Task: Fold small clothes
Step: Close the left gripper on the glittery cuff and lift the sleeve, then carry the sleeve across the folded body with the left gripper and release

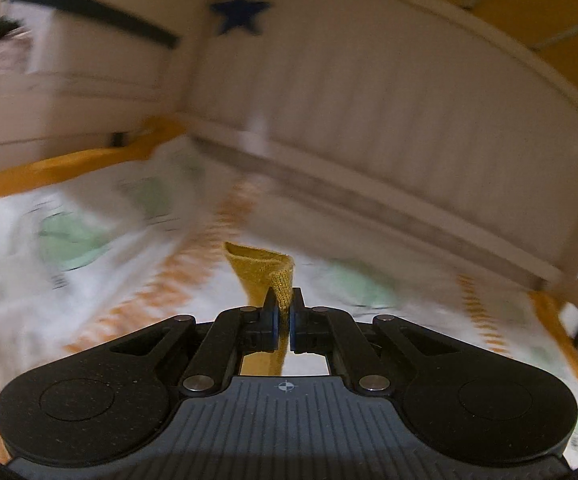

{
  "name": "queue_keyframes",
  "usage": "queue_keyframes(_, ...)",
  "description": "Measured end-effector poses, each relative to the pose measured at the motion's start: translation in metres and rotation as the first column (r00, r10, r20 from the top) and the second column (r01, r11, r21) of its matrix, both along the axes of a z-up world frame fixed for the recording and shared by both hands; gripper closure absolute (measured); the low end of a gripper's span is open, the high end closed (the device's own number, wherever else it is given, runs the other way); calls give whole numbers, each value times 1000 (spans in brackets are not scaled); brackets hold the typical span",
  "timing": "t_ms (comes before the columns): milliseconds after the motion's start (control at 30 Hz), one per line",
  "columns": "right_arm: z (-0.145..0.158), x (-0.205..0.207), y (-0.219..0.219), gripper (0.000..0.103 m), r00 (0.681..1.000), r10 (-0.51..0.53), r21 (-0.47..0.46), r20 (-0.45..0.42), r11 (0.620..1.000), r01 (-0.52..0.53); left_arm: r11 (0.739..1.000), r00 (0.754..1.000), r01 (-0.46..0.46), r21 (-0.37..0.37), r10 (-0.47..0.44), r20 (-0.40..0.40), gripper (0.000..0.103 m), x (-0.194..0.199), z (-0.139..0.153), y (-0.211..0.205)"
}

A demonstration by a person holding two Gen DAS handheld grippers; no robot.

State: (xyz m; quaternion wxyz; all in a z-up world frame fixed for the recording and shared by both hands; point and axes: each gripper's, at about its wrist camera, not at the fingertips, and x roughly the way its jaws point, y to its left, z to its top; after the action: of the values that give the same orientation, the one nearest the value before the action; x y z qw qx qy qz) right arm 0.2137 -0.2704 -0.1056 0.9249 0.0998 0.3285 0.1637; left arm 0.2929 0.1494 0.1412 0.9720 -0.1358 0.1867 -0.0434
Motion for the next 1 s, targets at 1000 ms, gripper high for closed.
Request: queue_keyframes(1000,2,-38,-143,0,944,-330,136,15,936,325,851,836,523,54,-498,-231,94,13,-136,-384)
